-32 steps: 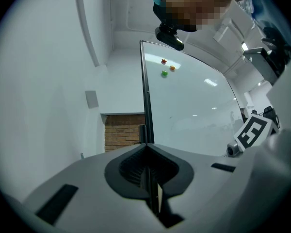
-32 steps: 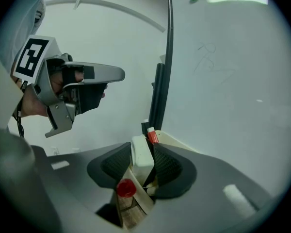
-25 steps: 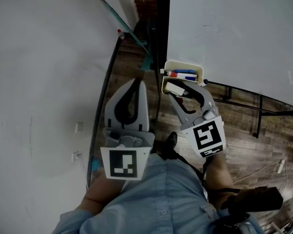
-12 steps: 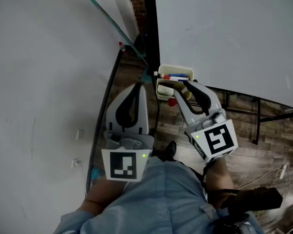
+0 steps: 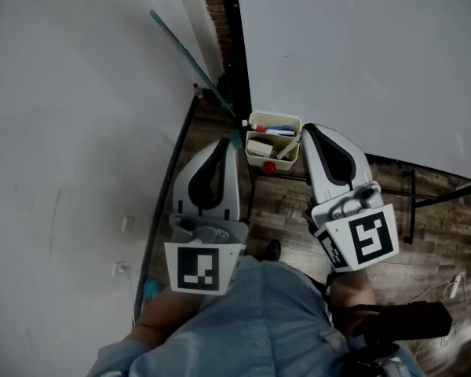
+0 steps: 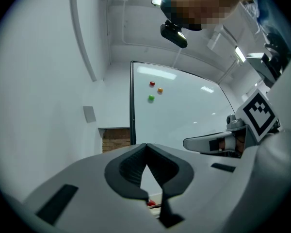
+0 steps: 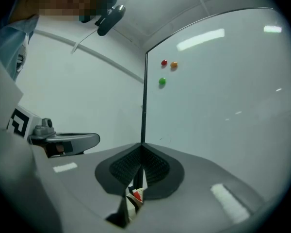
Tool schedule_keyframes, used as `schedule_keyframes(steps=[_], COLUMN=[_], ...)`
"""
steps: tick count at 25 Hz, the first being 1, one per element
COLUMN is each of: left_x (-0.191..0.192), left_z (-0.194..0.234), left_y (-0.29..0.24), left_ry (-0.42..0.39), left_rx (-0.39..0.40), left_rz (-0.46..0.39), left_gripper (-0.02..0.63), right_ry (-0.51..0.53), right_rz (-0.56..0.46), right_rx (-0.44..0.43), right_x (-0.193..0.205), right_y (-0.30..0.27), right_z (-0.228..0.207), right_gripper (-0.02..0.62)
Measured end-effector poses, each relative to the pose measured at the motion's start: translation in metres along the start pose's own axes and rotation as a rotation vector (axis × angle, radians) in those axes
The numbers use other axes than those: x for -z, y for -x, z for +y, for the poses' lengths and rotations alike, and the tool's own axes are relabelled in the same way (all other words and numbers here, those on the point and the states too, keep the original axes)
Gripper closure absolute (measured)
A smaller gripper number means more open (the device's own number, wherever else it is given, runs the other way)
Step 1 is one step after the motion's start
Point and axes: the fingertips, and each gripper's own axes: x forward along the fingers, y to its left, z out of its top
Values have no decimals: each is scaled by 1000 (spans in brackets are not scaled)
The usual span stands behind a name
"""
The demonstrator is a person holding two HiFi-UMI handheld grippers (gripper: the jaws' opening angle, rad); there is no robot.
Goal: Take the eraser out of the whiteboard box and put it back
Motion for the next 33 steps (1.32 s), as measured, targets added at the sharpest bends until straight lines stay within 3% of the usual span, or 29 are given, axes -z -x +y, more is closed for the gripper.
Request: schedule_keyframes(steps=[33], left_x=[1], left_z=[4], left_y=[6], left_ry=[-4], left_rx=[-17], left_rz=[12], left_gripper=[601], right_ry=[2], right_rz=[-1], right_rx=[-29], right_x=[-2], right_y=[-5], right_z=[11], right_gripper=[595])
